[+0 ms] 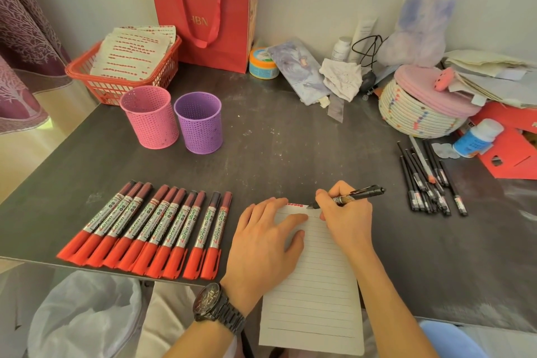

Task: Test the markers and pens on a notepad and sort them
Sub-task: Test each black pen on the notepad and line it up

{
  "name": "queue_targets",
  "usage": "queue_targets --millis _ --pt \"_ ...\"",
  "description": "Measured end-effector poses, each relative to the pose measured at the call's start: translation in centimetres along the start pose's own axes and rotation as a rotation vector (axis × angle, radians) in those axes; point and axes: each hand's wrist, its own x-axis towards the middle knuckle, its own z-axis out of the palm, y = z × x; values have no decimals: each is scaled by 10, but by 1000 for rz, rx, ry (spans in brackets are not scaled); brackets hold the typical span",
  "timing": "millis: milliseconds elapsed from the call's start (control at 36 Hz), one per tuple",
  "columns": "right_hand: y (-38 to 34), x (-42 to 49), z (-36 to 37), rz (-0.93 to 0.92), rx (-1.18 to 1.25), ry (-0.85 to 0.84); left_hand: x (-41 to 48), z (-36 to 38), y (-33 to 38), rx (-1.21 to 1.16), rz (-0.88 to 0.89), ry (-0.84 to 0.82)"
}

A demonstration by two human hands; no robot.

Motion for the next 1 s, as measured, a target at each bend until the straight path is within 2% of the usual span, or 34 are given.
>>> queue_targets --millis 222,417,500,611,722,833,1000 --pt "0 -3 -9 -22 224 -44 0 0 0 -43 -28 15" --pt "-2 -5 -12 -95 219 -208 1 0 -1 -70 -20 14" --pt "-4 -6 -14 -72 181 -276 2 0 -3 -93 -3 43" --pt "-9 -7 -14 -61 206 -272 3 1 -5 -148 -26 90" --pt "-13 -3 -22 70 499 -242 3 3 -9 -171 -74 89" --pt "-6 6 -34 241 794 -341 4 4 -8 -151 -83 81" --pt "-8 8 -31 297 788 -311 5 5 -9 -118 -66 45"
